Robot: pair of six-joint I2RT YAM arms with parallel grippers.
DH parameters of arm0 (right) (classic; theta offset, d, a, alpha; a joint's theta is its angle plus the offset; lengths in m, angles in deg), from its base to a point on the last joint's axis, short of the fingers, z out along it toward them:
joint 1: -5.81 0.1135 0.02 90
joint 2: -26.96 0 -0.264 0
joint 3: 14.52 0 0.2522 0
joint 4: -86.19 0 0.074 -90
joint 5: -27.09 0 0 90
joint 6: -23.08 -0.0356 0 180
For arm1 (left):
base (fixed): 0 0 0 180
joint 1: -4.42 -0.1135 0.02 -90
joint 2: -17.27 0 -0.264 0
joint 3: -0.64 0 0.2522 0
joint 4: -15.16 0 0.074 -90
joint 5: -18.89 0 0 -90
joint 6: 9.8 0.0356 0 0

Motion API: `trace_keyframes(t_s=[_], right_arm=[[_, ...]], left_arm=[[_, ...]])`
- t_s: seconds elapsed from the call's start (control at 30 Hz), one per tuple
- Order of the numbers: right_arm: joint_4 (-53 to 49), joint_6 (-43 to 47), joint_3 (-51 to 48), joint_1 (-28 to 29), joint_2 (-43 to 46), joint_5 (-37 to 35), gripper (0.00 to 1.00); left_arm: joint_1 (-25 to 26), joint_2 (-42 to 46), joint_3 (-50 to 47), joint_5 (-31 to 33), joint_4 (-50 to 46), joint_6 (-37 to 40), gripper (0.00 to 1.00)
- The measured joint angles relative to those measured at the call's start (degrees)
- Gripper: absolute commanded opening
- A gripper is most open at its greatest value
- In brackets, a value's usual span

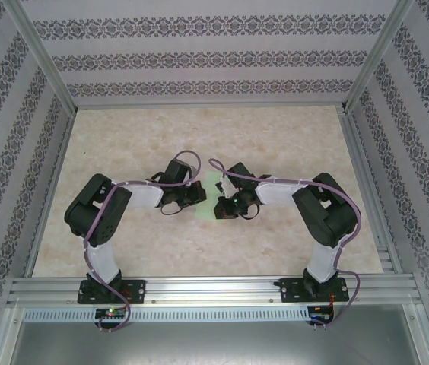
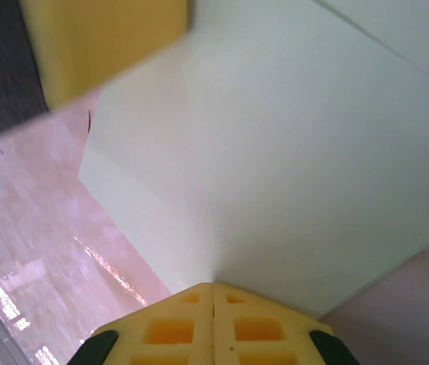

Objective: Fold a paper plane with a square sheet of paper (pick it up from the middle)
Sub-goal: Fold the triangle a second time at the center of the table.

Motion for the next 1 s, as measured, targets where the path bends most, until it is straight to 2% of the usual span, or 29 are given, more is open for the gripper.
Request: trace_keyframes(t_s=[0.23,0.4,0.53,0.8,1.0], right_arm=[[0.6,0.0,-0.2,-0.1,0.3,0.0,0.07],[0.7,-0.1,-0.2,-0.1,0.4,0.1,0.07],[0.5,-0.3,0.0,0.0,0.4,0.0,0.08],[-2.5,-0.8,1.2,0.1,0.4,-0.2,0.08],[-4.2,-1.0,1.7,0.1,0.4,-0.4,0.08]], left_arm=[[-1.7,-1.5,3.5,-1.4,-4.4,2.6,0.05],[-4.8,-2.5,7.4,3.1,-7.4,5.2,0.06],[-6.3,-2.1,8.0,3.5,-7.6,6.0,0.07],[-1.4,3.7,3.2,-1.5,-4.5,5.2,0.06],[2.0,3.2,1.9,-3.0,-2.7,4.1,0.04]])
